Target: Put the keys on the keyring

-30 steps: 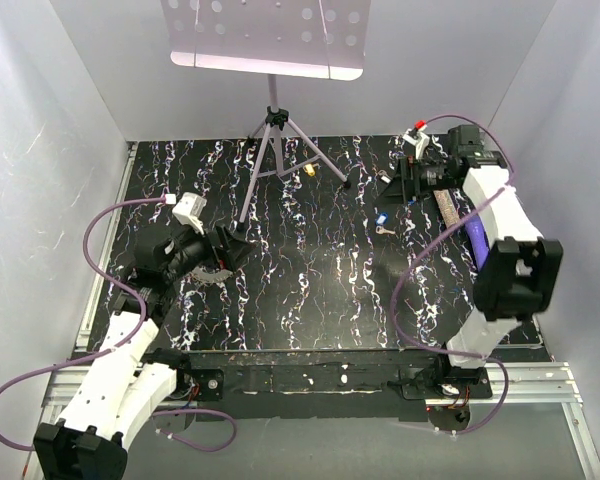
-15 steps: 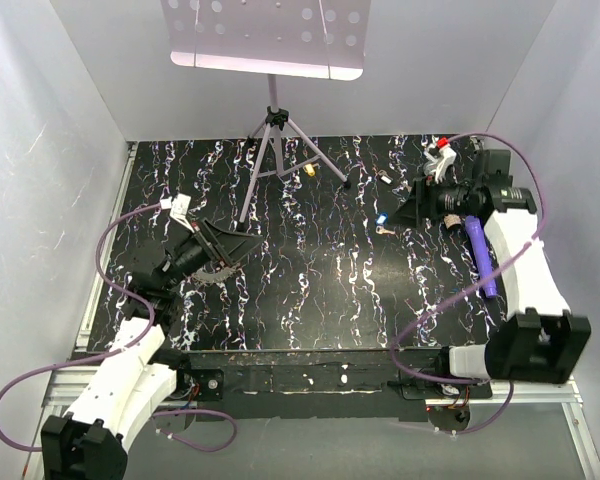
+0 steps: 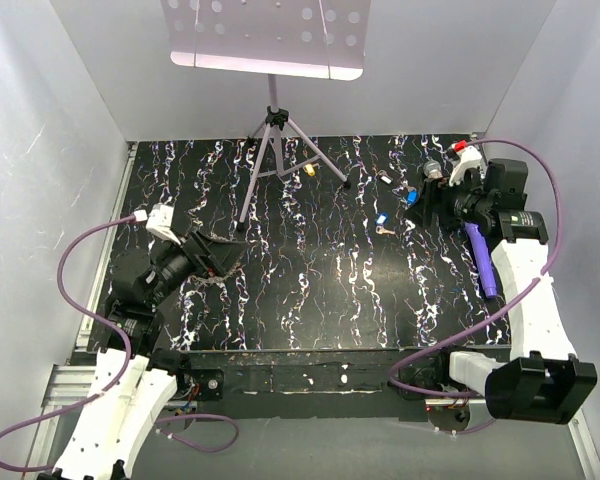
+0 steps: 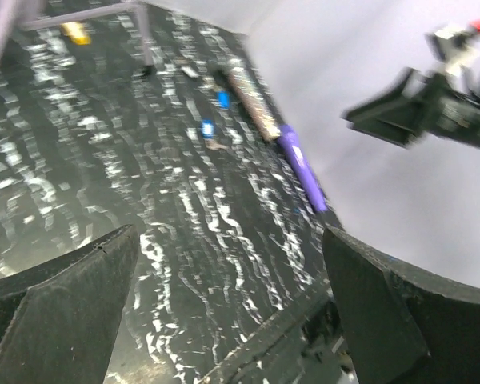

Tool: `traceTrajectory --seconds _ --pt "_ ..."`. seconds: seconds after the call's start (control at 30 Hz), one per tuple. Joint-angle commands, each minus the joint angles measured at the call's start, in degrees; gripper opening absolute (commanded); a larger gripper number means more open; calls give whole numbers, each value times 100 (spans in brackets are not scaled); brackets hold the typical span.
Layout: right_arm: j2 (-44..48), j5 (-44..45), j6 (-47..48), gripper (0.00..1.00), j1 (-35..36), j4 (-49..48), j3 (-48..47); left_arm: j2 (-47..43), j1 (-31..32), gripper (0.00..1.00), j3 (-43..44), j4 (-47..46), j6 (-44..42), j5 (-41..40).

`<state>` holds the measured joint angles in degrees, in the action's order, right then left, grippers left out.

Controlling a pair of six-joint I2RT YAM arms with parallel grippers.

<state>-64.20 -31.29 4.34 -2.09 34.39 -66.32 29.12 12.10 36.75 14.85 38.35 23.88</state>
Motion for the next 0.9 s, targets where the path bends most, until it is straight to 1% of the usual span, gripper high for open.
traceTrajectory --seconds 0.0,0.03,0.07,0.1,0.17,0.2,0.23,0.27,0.3,0.33,0.37,0.4,0.43,0.47,0.5,0.53,0.57,0.6,0.63,0.67,0.77,0.87 --pt "-67 123 -74 80 15 -249 -277 31 -6 98 -308 -1386 190 1689" --pt "-5 123 -74 80 24 -249 -180 84 -6 98 -257 -1171 138 1473" --pt "30 123 -74 80 24 -249 -136 102 -6 98 -152 -682 -10 975" --pt "48 123 -74 80 15 -249 -57 111 -6 98 -3 54 -177 326" --pt "57 123 -74 80 -28 -249 -99 146 -14 98 296 1304 -459 -1317" --pt "66 123 -74 80 -124 -249 -213 146 -6 98 367 1640 -564 -1768" --pt "31 123 -74 80 -256 -249 -327 129 -14 98 394 1600 -661 -1764" --pt "-100 123 -74 80 -344 -249 -459 68 -6 98 333 1278 -775 -1216" --pt "-292 123 -74 80 -328 -249 -634 15 -14 98 237 770 -776 -514" --pt "-590 123 -74 80 -232 -249 -845 -12 -6 98 27 -18 -637 459" --pt "-889 123 -74 80 -83 -249 -1091 14 -6 98 -166 -905 -392 1225" --pt "-1162 123 -74 80 14 -249 -1337 127 -6 98 -316 -1636 -24 1834" --pt "-1295 123 -74 80 41 -249 -1470 233 -6 98 -344 -1904 136 1988" --pt "-1279 123 -74 80 50 -249 -1488 295 -14 98 -257 -1524 16 1754" --pt "-1113 123 -74 80 51 -249 -1280 322 -6 98 -117 -868 -290 1186" --pt "-894 123 -74 80 51 -249 -982 339 -6 98 58 -69 -510 502" --pt "-631 123 -74 80 51 -249 -718 348 -6 98 208 522 -626 -358" --pt "-393 123 -74 80 42 -249 -515 348 -14 98 270 971 -714 -993" --pt "-200 123 -74 80 42 -249 -330 322 -14 98 297 1176 -828 -1243" --pt "20 123 -74 80 33 -249 -181 287 -23 98 297 1204 -881 -1271" --pt "390 123 -74 80 33 -249 110 103 -6 98 131 872 -873 -799" --pt "313 123 -74 80 33 -249 76 6 -14 98 17 520 -916 -324"
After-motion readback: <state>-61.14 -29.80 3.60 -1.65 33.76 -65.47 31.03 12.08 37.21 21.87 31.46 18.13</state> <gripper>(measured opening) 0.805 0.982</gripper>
